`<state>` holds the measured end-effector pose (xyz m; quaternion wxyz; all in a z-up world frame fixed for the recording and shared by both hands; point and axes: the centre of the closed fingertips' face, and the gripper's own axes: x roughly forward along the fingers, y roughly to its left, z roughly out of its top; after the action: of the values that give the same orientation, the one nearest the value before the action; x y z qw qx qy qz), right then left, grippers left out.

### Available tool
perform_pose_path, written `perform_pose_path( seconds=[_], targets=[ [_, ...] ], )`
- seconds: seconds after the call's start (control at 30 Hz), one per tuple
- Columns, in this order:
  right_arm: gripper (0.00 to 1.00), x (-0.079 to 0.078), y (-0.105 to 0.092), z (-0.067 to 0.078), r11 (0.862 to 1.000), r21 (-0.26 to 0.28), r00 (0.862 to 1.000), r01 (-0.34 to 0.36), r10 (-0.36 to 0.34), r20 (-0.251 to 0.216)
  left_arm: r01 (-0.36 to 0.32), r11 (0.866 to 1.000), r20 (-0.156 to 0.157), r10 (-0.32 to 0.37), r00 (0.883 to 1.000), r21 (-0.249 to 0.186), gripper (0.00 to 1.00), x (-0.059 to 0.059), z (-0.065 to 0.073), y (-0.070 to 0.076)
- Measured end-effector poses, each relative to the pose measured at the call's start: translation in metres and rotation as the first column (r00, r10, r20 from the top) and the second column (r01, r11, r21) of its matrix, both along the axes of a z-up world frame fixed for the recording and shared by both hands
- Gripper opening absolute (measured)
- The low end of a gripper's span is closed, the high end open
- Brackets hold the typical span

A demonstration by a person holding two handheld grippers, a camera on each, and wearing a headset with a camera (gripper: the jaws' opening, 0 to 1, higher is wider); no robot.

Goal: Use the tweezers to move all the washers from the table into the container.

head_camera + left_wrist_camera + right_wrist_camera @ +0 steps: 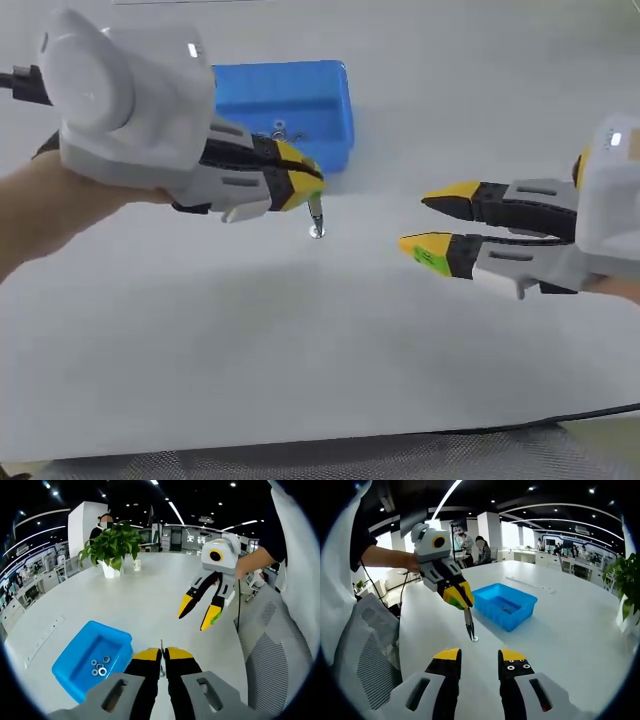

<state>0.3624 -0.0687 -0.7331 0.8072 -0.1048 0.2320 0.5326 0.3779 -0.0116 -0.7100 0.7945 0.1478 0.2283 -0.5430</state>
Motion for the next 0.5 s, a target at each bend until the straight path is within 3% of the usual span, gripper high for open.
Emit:
perform_pose_path(
  seconds=[0.5],
  targets=[
    [0.30,-0.0030,0.0043,0.0009,1.000,0.002,1.000,-0.013,0.013,-0.010,0.002,1.000,0.006,-0.002,1.000,0.007,0.07,0.0007,-0.0057,0.0092]
  ],
)
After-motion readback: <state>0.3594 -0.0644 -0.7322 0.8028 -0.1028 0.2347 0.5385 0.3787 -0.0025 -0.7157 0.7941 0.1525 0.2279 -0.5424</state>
